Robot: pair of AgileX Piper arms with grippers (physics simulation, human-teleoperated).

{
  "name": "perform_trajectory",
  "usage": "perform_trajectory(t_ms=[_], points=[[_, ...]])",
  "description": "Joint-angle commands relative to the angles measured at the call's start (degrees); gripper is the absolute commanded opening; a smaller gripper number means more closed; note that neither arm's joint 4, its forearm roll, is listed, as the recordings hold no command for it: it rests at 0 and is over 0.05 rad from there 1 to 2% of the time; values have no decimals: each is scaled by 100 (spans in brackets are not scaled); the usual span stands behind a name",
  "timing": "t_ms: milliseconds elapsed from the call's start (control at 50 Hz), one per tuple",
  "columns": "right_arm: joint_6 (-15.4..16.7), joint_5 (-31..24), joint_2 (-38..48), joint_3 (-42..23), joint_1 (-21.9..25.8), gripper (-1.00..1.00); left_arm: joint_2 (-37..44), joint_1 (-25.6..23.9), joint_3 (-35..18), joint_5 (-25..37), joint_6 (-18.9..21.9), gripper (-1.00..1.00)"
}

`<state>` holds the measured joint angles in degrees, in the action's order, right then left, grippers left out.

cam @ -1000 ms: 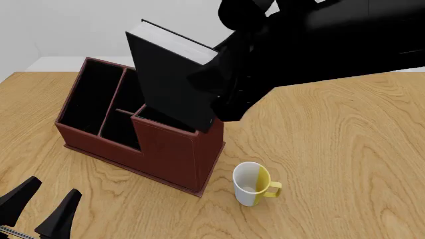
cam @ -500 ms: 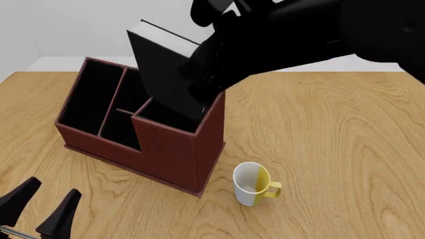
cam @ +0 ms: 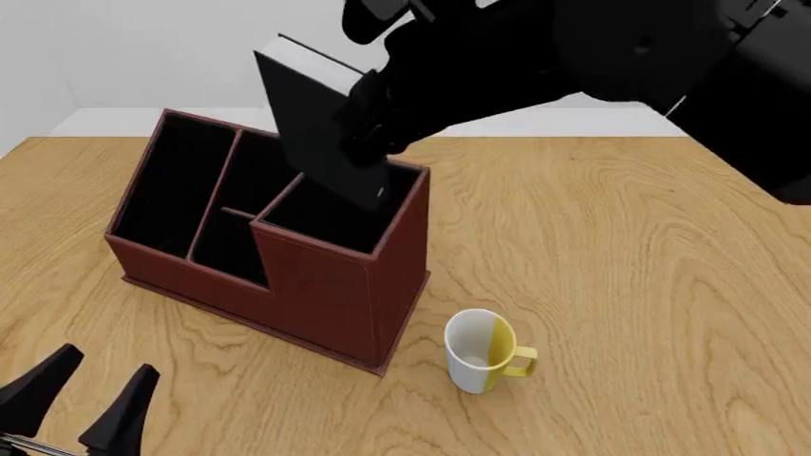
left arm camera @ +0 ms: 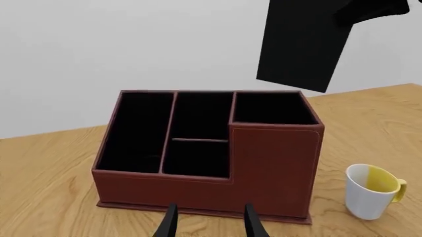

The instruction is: Pick up the book and place it in the right compartment of the caddy.

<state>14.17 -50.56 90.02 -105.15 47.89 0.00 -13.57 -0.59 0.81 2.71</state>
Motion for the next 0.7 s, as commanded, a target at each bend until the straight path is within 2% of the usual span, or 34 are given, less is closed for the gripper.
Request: perform_trajectory(t_ms=[20,300,500,700], points=[[-122,143,360,-262,-161,-100,0,70,50,-11,2,100],[-185,306,624,-311,-220,-100,0,135,44,21,14,100],[-106,314,824,-425,-468,-100,0,157,51,48,16,100],[-115,423,851,-284,-493,-100,0,136,51,37,16,100]])
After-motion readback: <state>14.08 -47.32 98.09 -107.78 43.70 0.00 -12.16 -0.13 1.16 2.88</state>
